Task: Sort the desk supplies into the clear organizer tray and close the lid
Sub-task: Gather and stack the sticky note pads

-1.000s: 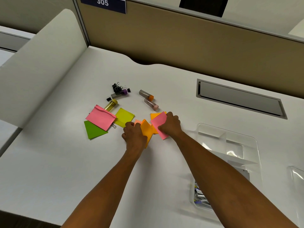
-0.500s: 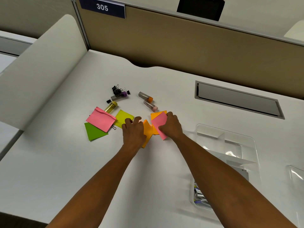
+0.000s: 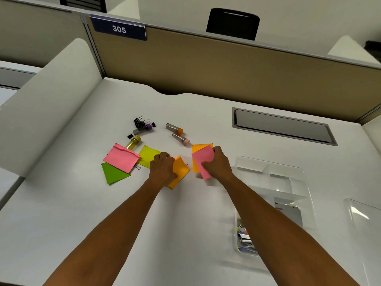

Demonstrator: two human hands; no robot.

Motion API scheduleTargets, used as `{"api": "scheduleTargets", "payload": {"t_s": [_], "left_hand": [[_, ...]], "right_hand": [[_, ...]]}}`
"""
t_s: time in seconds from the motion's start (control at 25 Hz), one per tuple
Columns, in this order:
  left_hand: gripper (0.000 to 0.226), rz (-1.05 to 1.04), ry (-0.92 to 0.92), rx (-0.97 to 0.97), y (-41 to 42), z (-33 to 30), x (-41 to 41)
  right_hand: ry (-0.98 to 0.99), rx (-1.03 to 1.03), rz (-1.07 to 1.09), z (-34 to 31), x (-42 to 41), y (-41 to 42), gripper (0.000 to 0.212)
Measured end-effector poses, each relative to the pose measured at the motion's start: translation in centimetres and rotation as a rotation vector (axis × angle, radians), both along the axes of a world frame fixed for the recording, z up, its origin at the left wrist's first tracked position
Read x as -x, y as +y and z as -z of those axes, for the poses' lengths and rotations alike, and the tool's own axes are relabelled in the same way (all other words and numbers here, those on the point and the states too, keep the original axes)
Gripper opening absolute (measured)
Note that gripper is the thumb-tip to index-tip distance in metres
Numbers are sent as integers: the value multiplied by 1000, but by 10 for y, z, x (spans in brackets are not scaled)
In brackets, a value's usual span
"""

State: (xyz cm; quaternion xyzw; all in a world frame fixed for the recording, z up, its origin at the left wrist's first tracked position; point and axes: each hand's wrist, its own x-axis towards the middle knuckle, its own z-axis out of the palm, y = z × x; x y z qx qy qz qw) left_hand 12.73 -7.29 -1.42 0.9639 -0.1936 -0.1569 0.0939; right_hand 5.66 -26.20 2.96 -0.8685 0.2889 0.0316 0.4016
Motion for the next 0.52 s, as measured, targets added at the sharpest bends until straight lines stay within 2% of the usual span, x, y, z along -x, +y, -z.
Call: {"api": "scheduleTargets", "payload": {"t_s": [0.12, 0.32, 0.52], "left_hand": [[60, 14, 54, 2, -3, -5, -4], [49, 29, -14, -14, -9, -14, -6], [23, -95, 65, 348, -9, -24, -1]], "right_hand": [[-25, -42, 44, -5, 14, -4, 51], [-79, -95, 114, -15, 34, -9, 50], [-148, -135, 180, -23, 56, -19, 50]]}}
